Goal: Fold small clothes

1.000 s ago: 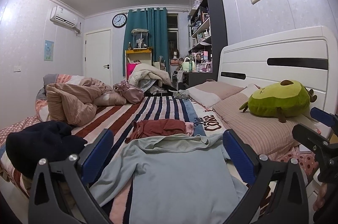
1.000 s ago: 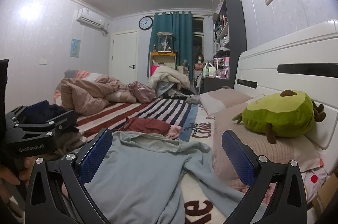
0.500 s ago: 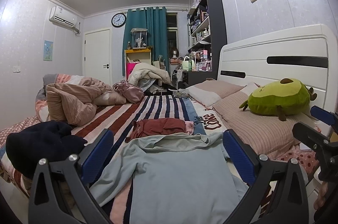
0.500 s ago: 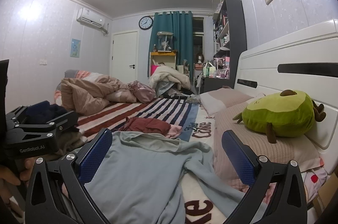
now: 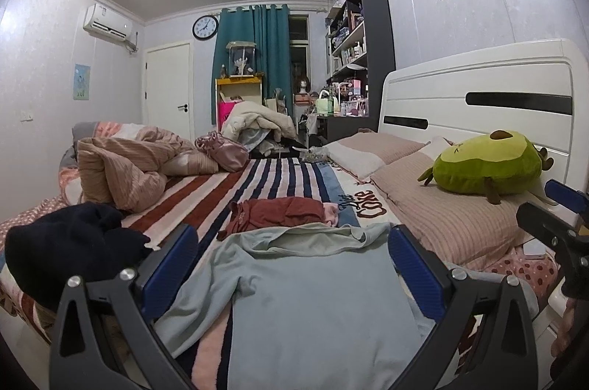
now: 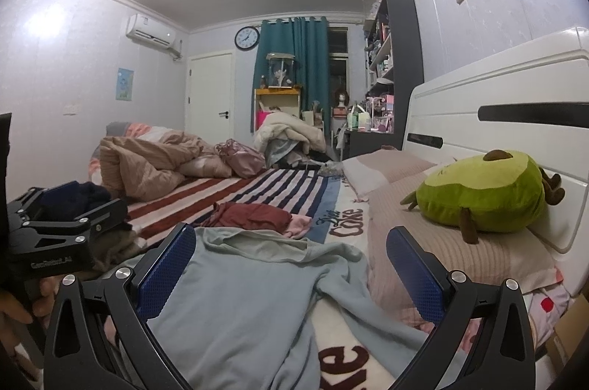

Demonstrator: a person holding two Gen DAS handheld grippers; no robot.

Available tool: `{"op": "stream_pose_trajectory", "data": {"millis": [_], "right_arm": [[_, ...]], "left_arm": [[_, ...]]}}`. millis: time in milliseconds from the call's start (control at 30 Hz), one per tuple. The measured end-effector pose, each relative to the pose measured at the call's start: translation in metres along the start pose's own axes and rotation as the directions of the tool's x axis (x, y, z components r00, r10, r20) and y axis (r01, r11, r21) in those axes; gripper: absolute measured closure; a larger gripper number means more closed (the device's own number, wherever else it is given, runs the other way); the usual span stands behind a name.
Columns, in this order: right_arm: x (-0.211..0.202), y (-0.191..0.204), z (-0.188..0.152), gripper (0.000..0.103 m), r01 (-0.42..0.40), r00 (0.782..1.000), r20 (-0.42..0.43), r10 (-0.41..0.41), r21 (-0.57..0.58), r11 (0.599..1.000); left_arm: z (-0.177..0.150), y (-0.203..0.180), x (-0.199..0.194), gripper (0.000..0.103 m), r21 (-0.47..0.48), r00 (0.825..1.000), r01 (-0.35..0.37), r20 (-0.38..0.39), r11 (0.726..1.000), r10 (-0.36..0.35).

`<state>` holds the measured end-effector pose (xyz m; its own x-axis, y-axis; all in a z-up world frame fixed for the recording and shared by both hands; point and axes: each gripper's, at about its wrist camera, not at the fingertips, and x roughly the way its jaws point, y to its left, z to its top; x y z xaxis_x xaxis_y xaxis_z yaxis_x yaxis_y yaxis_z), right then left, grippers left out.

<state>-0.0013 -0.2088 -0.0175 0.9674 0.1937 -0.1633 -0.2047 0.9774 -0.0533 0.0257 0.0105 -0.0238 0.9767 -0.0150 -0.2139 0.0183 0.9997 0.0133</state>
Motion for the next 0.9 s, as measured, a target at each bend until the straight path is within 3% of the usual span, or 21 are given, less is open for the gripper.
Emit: {"op": "stream_pose_trajectory", "data": {"millis": [267,467,500,533,600,667,800,900], "right_arm": [[0.033,0.019,-0.013,0.000,-0.038,0.998,-0.042,0.037,-0.008,0.999],[0.085,0.048,-0.039,0.001,-0.198,0.968,-0.151,0.203,0.046,0.979],[0.097,0.055,-0.047,0.014,-0.222,0.956,-0.184,0.230,0.062,0.973],[0.102,0.055,-0.048,0.034,-0.231,0.950,-0.198,0.240,0.067,0.971],[0.116,0.063,-0.059,0.047,-0.253,0.931,-0.251,0.264,0.075,0.964],[0.126,0.069,-0.068,0.047,-0.272,0.916,-0.283,0.285,0.086,0.958],[0.138,0.075,-0.077,0.047,-0.289,0.896,-0.319,0.309,0.111,0.951],[0.140,0.075,-0.076,0.047,-0.291,0.889,-0.334,0.314,0.117,0.949]], "left_arm": [[-0.024,0.047,0.019,0.001,-0.058,0.997,-0.015,-0.077,0.998,0.010],[-0.063,0.110,0.032,0.001,-0.143,0.982,-0.073,-0.185,0.987,0.046],[-0.071,0.122,0.032,0.001,-0.161,0.978,-0.090,-0.200,0.983,0.057],[-0.082,0.138,0.033,0.001,-0.186,0.972,-0.110,-0.228,0.976,0.066],[-0.099,0.160,0.037,0.001,-0.218,0.959,-0.136,-0.275,0.966,0.073],[-0.114,0.178,0.042,0.003,-0.242,0.942,-0.167,-0.326,0.956,0.082],[-0.148,0.197,0.056,0.020,-0.279,0.907,-0.186,-0.418,0.942,0.056],[-0.163,0.198,0.069,0.023,-0.287,0.885,-0.194,-0.465,0.938,0.041]]}}
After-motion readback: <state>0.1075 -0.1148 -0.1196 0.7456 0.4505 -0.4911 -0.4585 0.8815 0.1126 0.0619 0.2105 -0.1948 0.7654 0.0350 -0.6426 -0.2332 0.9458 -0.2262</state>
